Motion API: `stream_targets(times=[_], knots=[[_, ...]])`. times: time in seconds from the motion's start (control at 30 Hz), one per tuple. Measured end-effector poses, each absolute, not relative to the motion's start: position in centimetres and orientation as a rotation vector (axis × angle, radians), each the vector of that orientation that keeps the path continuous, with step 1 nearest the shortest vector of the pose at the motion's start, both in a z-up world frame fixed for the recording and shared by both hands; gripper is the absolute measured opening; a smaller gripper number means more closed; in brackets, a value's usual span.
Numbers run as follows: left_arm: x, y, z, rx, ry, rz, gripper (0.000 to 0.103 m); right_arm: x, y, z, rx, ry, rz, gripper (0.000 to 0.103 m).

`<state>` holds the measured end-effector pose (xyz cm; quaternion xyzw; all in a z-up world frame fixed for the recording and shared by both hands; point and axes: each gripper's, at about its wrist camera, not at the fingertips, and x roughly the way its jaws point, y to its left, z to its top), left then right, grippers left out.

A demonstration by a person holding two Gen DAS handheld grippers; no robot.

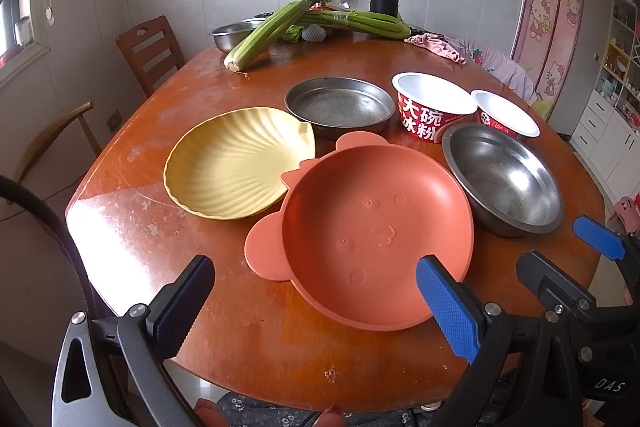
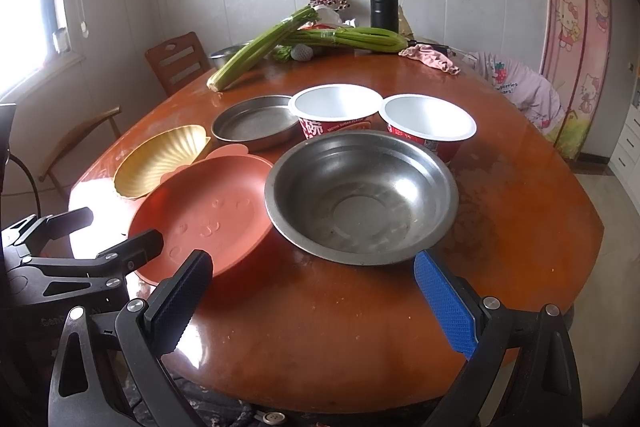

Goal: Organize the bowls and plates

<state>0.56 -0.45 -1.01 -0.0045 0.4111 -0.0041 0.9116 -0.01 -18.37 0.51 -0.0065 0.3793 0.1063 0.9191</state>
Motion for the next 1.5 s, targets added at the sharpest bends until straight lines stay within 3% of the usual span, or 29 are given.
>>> stream_targets(times=[0.8,1.5], knots=[[0.8,0.5,-0.9,-0.030,0.842,0.002,0.101,0.4,-17.5,0.7,-0.027,0.778,0.227,0.101],[2.8,7.8,0.8,-0.161,0.827,0.134,0.101,6.4,-12.5,5.6,-0.059,0.740,0.370,0.101]])
